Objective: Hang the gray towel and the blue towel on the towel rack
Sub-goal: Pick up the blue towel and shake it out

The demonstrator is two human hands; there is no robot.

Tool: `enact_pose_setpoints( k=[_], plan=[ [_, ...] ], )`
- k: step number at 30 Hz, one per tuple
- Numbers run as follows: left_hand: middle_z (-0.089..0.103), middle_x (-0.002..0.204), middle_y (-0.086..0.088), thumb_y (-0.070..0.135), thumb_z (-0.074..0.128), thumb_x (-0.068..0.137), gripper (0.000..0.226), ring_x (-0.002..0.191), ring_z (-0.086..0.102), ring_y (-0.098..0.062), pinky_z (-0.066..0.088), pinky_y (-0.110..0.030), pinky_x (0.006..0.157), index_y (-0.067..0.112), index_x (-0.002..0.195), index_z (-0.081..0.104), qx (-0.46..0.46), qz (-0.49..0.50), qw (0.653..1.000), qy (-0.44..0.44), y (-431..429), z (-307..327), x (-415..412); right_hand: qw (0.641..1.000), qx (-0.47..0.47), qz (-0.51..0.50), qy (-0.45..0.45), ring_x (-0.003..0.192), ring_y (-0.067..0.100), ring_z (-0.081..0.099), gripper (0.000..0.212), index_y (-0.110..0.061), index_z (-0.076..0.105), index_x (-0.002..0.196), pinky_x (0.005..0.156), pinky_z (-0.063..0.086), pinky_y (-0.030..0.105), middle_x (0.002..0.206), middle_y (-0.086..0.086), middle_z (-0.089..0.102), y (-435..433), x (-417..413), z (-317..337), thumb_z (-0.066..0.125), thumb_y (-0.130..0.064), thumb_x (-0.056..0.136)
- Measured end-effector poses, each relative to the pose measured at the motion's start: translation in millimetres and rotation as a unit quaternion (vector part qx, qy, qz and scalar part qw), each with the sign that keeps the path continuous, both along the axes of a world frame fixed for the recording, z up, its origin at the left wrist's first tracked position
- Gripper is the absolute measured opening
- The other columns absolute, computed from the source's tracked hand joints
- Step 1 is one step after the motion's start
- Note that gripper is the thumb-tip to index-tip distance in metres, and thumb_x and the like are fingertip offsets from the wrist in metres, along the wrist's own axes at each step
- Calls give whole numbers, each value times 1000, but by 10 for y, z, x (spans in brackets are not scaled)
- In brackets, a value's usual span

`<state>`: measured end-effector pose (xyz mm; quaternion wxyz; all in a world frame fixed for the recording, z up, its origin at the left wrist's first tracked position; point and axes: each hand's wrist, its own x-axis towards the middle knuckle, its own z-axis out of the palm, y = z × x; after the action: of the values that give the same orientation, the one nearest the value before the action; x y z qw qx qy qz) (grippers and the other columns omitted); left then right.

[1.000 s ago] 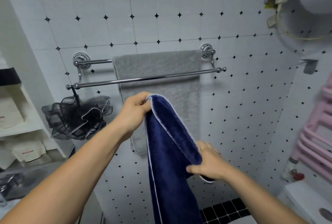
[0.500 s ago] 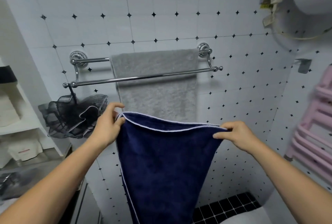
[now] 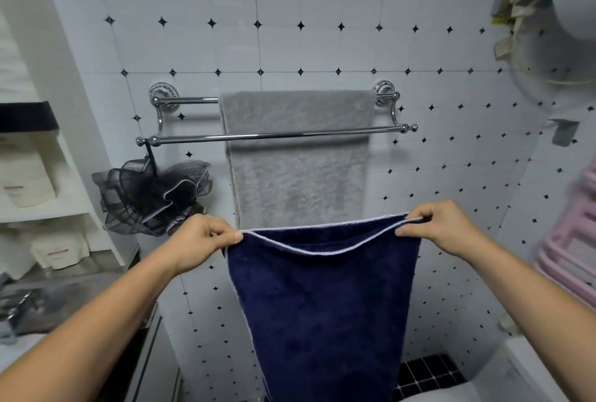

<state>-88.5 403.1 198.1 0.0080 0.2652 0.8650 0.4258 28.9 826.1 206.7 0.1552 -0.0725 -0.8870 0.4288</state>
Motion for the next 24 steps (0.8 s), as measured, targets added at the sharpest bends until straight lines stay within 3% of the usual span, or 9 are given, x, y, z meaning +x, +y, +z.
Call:
enact_pose_setpoints(
  k=[3,7,13,16,18,19,21,24],
  plan=[
    [73,78,-12,4,75,80,19,74,65,-20,50,-33,77,6,61,74,52,30,998,-25,-15,-84,4,1000,10,-7,8,51,7,54,19,-18,72,63,55,44,26,53,-4,65,-10,-2,71,88,-29,61],
    [74,76,-9,-6,79,71,20,72,67,-19,54,-27,73,7,56,74,69,44,996,-39,-20,-115,-55,999,27,-16,0,55,13,55,18,-16,70,62,58,45,28,54,-4,64,-13,-22,186,87,-21,65],
    [72,67,8,1,85,65,25,68,69,-13,55,-31,75,18,51,73,-19,79,997,11,-32,-89,-143,999,39,-15,-9,55,14,54,20,-14,68,62,53,44,26,55,-3,64,-109,-31,272,87,-12,65],
    [72,67,3,6,82,68,24,67,70,-23,58,-36,66,18,53,69,-62,115,991,32,-5,-45,-155,1000,7,6,7,53,18,45,36,-15,60,78,53,37,27,59,4,54,-144,-50,286,90,-6,60],
    [70,63,8,10,78,69,21,65,68,-23,54,-33,60,18,55,66,-117,112,985,62,13,-11,-132,1000,10,19,-14,56,18,45,46,-22,61,93,58,39,30,62,4,48,-145,-63,288,89,-5,61],
    [67,62,12,12,76,69,20,66,65,-18,48,-29,57,20,56,63,-156,108,978,91,31,9,-106,999,22,26,-37,58,18,49,44,-24,64,96,62,42,30,62,5,50,-139,-75,290,88,-6,63],
    [63,62,15,14,69,69,16,67,59,-12,37,-26,55,24,62,59,-213,110,958,157,70,63,-49,993,64,46,-85,61,17,59,23,-19,74,82,65,47,32,63,7,64,-123,-87,293,87,-9,66],
    [63,71,12,10,66,73,26,70,60,-17,39,-29,59,31,81,53,-197,120,956,179,98,154,-78,990,79,36,-110,48,10,52,11,-15,74,68,48,41,19,54,1,64,-7,-108,314,85,-17,69]
  ],
)
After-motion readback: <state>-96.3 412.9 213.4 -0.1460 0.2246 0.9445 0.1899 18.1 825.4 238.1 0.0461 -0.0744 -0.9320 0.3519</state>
